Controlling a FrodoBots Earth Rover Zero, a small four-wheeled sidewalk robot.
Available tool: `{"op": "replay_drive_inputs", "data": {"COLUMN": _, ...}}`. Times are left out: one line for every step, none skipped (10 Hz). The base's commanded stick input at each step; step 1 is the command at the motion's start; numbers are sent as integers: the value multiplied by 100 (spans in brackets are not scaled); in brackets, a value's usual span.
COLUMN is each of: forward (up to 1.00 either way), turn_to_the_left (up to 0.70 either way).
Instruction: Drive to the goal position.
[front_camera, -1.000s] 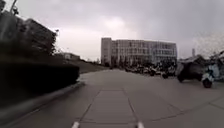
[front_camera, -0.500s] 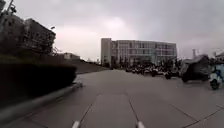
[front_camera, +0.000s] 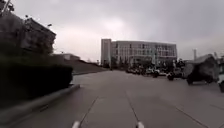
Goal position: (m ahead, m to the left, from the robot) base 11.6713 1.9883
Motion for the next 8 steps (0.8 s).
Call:
{"op": "replay_drive_inputs", "data": {"forward": 60, "turn_to_the_left": 0}}
{"op": "replay_drive_inputs", "data": {"forward": 60, "turn_to_the_left": 0}}
{"op": "replay_drive_inputs", "data": {"forward": 60, "turn_to_the_left": 0}}
{"op": "replay_drive_inputs", "data": {"forward": 60, "turn_to_the_left": 0}}
{"op": "replay_drive_inputs", "data": {"forward": 60, "turn_to_the_left": 0}}
{"op": "replay_drive_inputs", "data": {"forward": 60, "turn_to_the_left": 0}}
{"op": "replay_drive_inputs", "data": {"forward": 60, "turn_to_the_left": 0}}
{"op": "replay_drive_inputs", "data": {"forward": 60, "turn_to_the_left": 0}}
